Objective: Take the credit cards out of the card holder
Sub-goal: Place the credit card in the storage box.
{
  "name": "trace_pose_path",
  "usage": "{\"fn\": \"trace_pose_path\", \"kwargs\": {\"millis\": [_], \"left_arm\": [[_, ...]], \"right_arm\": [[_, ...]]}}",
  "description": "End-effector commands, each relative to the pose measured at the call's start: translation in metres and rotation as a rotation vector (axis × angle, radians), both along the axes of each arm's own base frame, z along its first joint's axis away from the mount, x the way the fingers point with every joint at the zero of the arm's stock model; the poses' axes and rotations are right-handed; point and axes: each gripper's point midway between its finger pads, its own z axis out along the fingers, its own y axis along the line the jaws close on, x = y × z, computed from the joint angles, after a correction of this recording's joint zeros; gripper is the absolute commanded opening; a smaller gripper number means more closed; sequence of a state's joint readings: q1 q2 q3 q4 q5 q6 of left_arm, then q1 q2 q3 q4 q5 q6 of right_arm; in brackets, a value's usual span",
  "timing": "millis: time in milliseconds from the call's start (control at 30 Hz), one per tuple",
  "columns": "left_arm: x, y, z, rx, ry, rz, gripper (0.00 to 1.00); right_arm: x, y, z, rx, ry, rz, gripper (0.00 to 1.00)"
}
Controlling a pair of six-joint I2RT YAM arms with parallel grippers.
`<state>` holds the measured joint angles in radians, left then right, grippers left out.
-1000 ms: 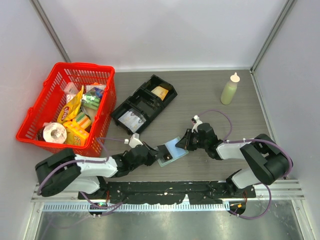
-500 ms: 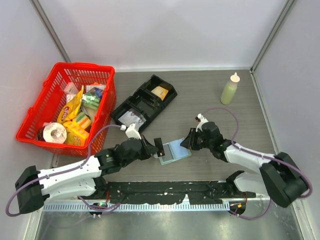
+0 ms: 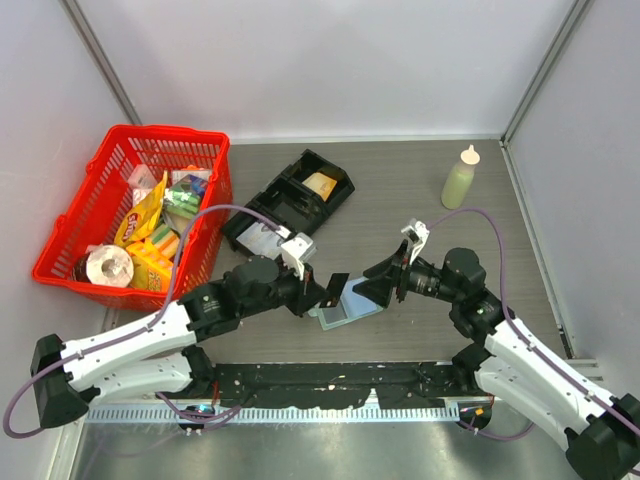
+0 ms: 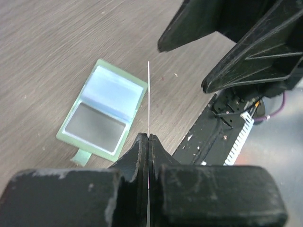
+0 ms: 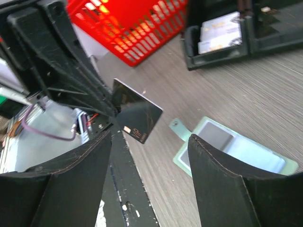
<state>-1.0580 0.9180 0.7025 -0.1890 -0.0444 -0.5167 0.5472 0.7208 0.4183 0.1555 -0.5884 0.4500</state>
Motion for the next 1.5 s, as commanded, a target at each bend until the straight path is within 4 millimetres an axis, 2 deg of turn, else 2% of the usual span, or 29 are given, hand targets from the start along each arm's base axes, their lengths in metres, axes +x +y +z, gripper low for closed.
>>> {"fn": "trace_pose_path", "kwargs": {"millis": [0, 133, 233, 367, 400, 467, 567, 667, 700, 767, 867, 900, 933, 967, 1000, 1033, 1067, 1100, 1133, 1167, 1200, 1233, 1267, 1300, 1333, 1367, 1400, 1433, 1467], "left_arm": [[-0.020, -0.014, 0.034, 0.026, -0.148, -0.264, 0.00], [-0.030, -0.021, 0.040, 0.053, -0.165, -0.373, 0.00], [-0.035, -0.027, 0.043, 0.051, -0.169, -0.431, 0.00], [-0.036, -0.032, 0.045, 0.053, -0.175, -0.463, 0.00], [-0.034, -0.032, 0.044, 0.060, -0.179, -0.452, 0.00], [-0.021, -0.030, 0.044, 0.083, -0.188, -0.379, 0.00], [0.010, -0.017, 0.048, 0.130, -0.205, -0.182, 0.12], [0.047, 0.006, 0.058, 0.154, -0.217, 0.046, 0.27], [0.056, 0.016, 0.064, 0.155, -0.224, 0.111, 0.34], [0.079, 0.040, 0.074, 0.177, -0.241, 0.244, 0.57], [0.101, 0.072, 0.094, 0.197, -0.270, 0.386, 0.77], [0.107, 0.081, 0.102, 0.195, -0.286, 0.430, 0.83], [0.115, 0.094, 0.106, 0.204, -0.300, 0.493, 0.89], [0.120, 0.104, 0.108, 0.207, -0.306, 0.553, 0.94], [0.124, 0.114, 0.111, 0.204, -0.301, 0.604, 0.99], [0.126, 0.124, 0.112, 0.213, -0.287, 0.652, 1.00], [0.127, 0.130, 0.115, 0.212, -0.270, 0.686, 1.00], [0.127, 0.139, 0.115, 0.235, -0.256, 0.723, 1.00], [0.126, 0.144, 0.116, 0.255, -0.252, 0.743, 1.00], [0.125, 0.148, 0.115, 0.270, -0.253, 0.752, 1.00], [0.124, 0.151, 0.115, 0.281, -0.258, 0.755, 1.00], [0.124, 0.154, 0.116, 0.289, -0.268, 0.763, 1.00], [0.123, 0.157, 0.116, 0.294, -0.279, 0.765, 1.00], [0.123, 0.160, 0.114, 0.305, -0.288, 0.772, 1.00], [0.122, 0.163, 0.110, 0.307, -0.297, 0.779, 1.00], [0.123, 0.166, 0.112, 0.297, -0.315, 0.796, 1.00], [0.124, 0.171, 0.104, 0.299, -0.326, 0.822, 1.00], [0.125, 0.172, 0.101, 0.282, -0.326, 0.820, 1.00], [0.125, 0.173, 0.100, 0.269, -0.309, 0.819, 1.00]], "right_arm": [[-0.029, 0.007, 0.040, 0.077, -0.146, 0.179, 0.70], [-0.038, 0.008, 0.046, 0.106, -0.182, 0.227, 0.70], [-0.045, 0.011, 0.050, 0.134, -0.187, 0.280, 0.62], [-0.050, 0.013, 0.051, 0.143, -0.183, 0.316, 0.36], [-0.049, 0.013, 0.051, 0.143, -0.183, 0.311, 0.21], [-0.046, 0.012, 0.050, 0.141, -0.177, 0.293, 0.01], [-0.041, 0.013, 0.046, 0.130, -0.152, 0.272, 0.01], [-0.023, 0.016, 0.037, 0.101, -0.109, 0.204, 0.01], [-0.014, 0.015, 0.041, 0.096, -0.115, 0.160, 0.01], [0.010, 0.017, 0.031, 0.060, -0.073, 0.073, 0.01], [0.054, 0.016, 0.031, 0.026, -0.053, -0.103, 0.01], [0.068, 0.019, 0.021, 0.004, -0.018, -0.139, 0.01], [0.084, 0.019, 0.030, 0.008, -0.029, -0.189, 0.01], [0.097, 0.024, 0.018, -0.011, -0.005, -0.208, 0.01], [0.115, 0.025, 0.025, -0.003, -0.008, -0.262, 0.01], [0.128, 0.030, 0.015, -0.019, 0.009, -0.281, 0.01], [0.143, 0.034, 0.023, -0.014, -0.016, -0.304, 0.01], [0.157, 0.040, 0.005, -0.045, 0.010, -0.314, 0.01], [0.171, 0.047, 0.020, -0.033, -0.024, -0.315, 0.01], [0.183, 0.056, 0.004, -0.055, 0.000, -0.308, 0.01], [0.196, 0.063, 0.017, -0.036, -0.032, -0.310, 0.01], [0.208, 0.071, -0.001, -0.056, -0.001, -0.307, 0.01], [0.224, 0.082, -0.003, -0.049, -0.008, -0.301, 0.01], [0.235, 0.089, 0.010, -0.026, -0.032, -0.296, 0.01], [0.246, 0.097, -0.008, -0.046, -0.008, -0.289, 0.01], [0.256, 0.106, 0.006, -0.022, -0.034, -0.274, 0.01], [0.264, 0.113, -0.015, -0.042, -0.004, -0.266, 0.01], [0.269, 0.121, -0.005, -0.017, -0.026, -0.242, 0.01], [0.276, 0.127, -0.020, -0.016, -0.015, -0.233, 0.01]]}}
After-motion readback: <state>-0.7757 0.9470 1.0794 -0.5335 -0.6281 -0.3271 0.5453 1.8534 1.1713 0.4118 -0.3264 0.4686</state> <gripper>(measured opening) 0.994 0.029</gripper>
